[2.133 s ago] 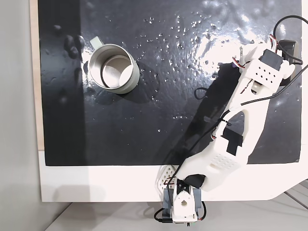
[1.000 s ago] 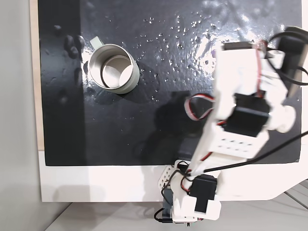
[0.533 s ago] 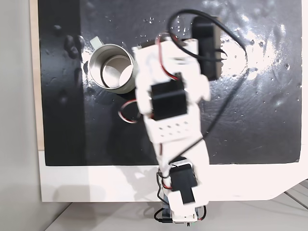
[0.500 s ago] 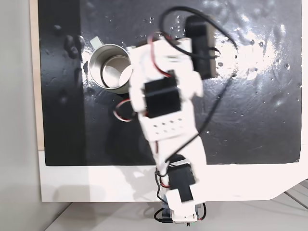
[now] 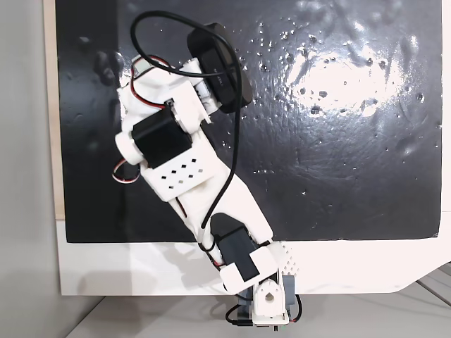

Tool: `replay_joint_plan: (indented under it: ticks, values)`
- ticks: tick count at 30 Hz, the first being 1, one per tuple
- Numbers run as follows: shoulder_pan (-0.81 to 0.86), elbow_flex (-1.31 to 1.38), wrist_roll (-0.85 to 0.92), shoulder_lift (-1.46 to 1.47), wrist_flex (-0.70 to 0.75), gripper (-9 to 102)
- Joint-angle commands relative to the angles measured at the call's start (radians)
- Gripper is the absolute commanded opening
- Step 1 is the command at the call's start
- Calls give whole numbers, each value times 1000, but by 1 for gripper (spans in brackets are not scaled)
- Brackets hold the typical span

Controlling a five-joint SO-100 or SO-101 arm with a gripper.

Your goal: Grasp a pengrip and put it in the cup.

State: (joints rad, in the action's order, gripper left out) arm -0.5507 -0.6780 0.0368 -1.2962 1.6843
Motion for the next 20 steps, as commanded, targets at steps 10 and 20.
replay_joint_plan:
  ticks: [10, 20]
  values:
    - [0, 11, 0, -52, 5, 31]
    - [5, 2, 6, -58, 5, 31]
